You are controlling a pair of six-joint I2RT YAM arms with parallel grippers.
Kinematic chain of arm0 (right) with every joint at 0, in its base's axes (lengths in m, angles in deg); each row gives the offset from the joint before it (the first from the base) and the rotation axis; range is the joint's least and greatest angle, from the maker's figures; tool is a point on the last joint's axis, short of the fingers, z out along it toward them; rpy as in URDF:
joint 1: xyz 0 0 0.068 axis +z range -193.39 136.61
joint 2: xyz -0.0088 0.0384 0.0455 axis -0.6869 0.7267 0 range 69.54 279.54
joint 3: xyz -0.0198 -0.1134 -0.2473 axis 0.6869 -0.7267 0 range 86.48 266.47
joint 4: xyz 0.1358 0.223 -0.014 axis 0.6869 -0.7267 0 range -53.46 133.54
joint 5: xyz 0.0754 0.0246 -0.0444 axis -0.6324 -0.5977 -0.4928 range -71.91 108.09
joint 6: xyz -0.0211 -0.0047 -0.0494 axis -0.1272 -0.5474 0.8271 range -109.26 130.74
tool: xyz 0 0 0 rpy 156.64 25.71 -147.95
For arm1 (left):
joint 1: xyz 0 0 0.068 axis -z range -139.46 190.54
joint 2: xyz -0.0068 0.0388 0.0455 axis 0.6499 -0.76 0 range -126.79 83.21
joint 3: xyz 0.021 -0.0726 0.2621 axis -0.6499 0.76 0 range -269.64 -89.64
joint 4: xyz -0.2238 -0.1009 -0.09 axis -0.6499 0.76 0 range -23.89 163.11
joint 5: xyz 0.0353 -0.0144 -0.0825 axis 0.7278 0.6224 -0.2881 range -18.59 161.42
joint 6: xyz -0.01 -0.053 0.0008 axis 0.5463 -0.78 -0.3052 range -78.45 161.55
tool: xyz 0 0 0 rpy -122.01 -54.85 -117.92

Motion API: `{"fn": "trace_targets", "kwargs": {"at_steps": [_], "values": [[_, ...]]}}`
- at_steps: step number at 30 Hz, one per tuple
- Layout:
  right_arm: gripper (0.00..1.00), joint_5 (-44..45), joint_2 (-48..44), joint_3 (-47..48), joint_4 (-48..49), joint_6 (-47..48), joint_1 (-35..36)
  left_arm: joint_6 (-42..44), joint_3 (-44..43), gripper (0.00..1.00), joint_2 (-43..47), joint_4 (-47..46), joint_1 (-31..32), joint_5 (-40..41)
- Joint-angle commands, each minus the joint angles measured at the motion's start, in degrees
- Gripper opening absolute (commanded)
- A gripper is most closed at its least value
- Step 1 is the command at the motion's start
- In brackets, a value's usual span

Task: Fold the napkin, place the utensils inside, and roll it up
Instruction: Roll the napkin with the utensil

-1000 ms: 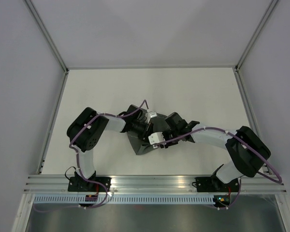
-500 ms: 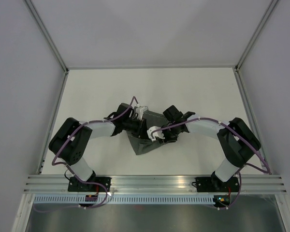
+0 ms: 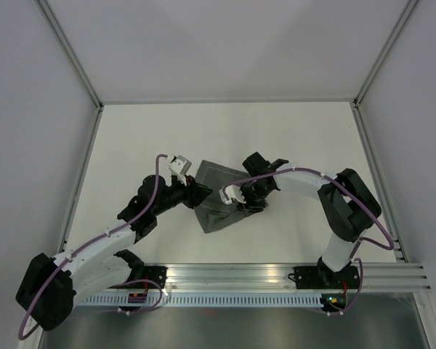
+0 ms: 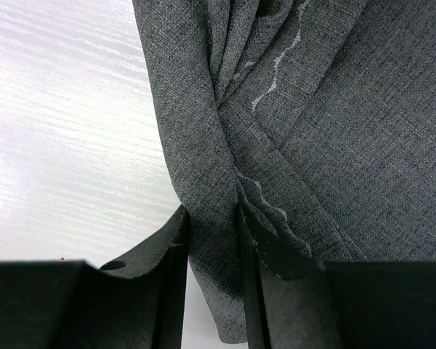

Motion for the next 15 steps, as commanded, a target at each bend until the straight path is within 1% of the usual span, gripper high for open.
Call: {"fn": "trace_targets", "kwargs": {"at_steps": [1, 2, 3, 4, 5, 6, 7, 8, 9, 11, 13, 15], "values": [[0.0, 1.8, 5.7, -0.5, -4.5, 1.2, -1.1, 3.9, 0.0, 0.34, 1.0, -0.7, 6.7, 10.5], [0.01, 1.3, 6.1, 0.4, -4.9, 1.1, -1.1, 6.3, -0.7, 0.34, 0.9, -0.1, 9.0, 12.9], [0.0, 1.1, 6.6, 0.9, -6.1, 1.0, -1.2, 7.6, -0.8, 0.34, 0.9, 0.0, 11.4, 19.1], [0.0, 0.8, 7.4, 1.6, -6.7, 1.0, -1.4, 8.8, -0.8, 0.35, 0.8, -0.3, 16.2, 22.6], [0.0, 0.2, 7.9, 2.8, -7.4, 1.0, -1.6, 10.8, -0.4, 0.37, 0.8, -1.8, 18.5, 26.4], [0.0, -0.1, 8.4, 3.3, -8.6, 1.0, -1.7, 11.5, 0.2, 0.37, 1.1, -3.1, 20.5, 33.3], [0.0, -0.2, 9.2, 4.4, -9.1, 1.0, -1.8, 12.1, 1.1, 0.37, 2.6, -5.3, 23.6, 36.9], [0.01, -0.3, 9.7, 4.8, -9.4, 0.9, -1.9, 13.5, 3.9, 0.38, 3.8, -10.7, 25.0, 39.7], [0.0, -0.6, 10.0, 5.2, -10.0, 0.9, -2.0, 13.8, 5.2, 0.41, 4.9, -13.5, 25.8, 43.1], [0.0, -0.9, 10.6, 5.9, -10.6, 0.9, -2.5, 15.7, 7.1, 0.44, 7.2, -16.9, 28.0, 46.2], [0.0, -1.0, 11.4, 6.7, -11.5, 0.9, -2.7, 17.6, 7.3, 0.47, 7.7, -17.7, 30.2, 49.1], [0.0, -1.3, 12.4, 7.6, -12.4, 0.8, -2.9, 21.5, 6.9, 0.48, 8.0, -18.5, 31.7, 51.1]]}}
